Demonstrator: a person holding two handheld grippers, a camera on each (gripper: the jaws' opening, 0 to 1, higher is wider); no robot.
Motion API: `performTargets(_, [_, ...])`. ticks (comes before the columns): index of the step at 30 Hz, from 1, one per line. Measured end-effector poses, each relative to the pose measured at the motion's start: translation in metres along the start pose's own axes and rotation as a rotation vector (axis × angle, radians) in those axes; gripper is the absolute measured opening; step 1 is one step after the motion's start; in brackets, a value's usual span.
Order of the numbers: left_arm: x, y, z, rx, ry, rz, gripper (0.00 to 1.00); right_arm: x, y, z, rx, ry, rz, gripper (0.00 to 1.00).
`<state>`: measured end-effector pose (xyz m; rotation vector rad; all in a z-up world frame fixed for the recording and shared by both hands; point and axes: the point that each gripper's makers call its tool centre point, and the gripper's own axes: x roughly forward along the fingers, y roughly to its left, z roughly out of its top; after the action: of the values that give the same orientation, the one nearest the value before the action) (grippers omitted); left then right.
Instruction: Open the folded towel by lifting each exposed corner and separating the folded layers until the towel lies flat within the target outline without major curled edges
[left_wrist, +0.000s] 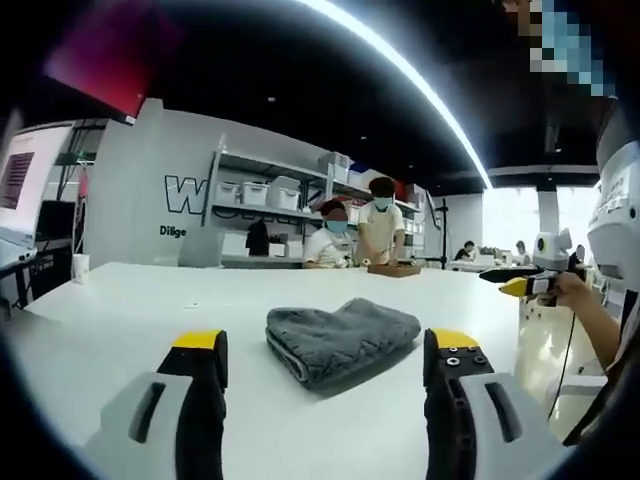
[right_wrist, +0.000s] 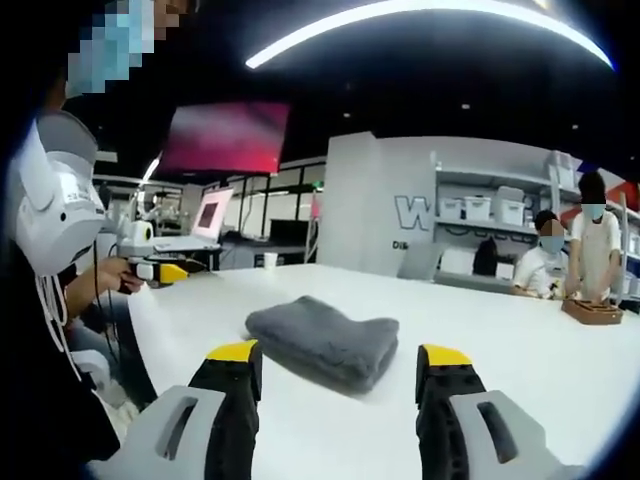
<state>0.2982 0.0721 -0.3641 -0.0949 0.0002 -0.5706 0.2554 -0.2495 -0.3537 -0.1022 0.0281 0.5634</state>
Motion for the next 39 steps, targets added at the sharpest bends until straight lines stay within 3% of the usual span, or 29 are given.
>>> performTargets(17, [0.014,0.005,-0.003,-0.010,0.005,-0.009,0.76,0.025,0.009,0.004,-0.044,-0.001,0.073,0.58])
performTargets(21, [0.018,0.012,-0.008,0.048,0.039,0.030,0.77,0.032,0.008,0.004,-0.045,-0.001,0.078,0.57])
performTargets(29, [0.019,0.011,-0.012,0.062,0.059,0.008,0.77,0.043,0.010,0.011,-0.071,0.009,0.100,0.57])
performTargets(39, [0.018,0.018,-0.009,0.092,0.060,0.019,0.76,0.049,0.002,0.006,-0.059,0.053,0.091,0.55])
